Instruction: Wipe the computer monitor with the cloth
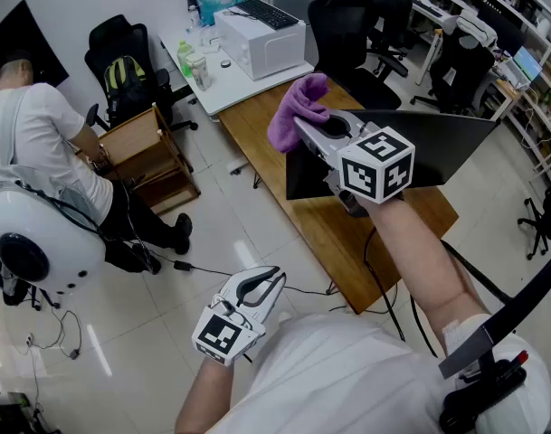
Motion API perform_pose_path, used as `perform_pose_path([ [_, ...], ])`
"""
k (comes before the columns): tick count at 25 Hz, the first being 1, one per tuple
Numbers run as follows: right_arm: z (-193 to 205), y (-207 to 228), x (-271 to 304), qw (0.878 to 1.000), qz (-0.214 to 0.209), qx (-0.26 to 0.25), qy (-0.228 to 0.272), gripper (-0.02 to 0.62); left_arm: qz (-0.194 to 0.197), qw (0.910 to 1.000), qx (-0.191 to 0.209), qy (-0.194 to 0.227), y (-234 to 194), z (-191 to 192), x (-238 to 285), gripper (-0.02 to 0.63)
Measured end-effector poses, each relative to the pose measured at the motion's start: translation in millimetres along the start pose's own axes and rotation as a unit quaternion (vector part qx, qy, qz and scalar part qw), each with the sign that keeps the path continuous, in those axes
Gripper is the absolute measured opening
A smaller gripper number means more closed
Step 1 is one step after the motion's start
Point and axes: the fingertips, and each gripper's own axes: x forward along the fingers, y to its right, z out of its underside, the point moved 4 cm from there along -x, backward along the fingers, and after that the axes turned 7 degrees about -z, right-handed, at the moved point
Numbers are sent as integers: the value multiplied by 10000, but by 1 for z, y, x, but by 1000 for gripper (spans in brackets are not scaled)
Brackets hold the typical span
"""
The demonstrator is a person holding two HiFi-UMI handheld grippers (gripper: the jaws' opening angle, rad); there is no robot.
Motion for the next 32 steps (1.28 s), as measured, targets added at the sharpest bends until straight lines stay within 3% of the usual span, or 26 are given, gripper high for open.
perform_pose_path([
  [32,7,106,-103,9984,473,246,187,51,72,9997,85,-215,67,-21,74,64],
])
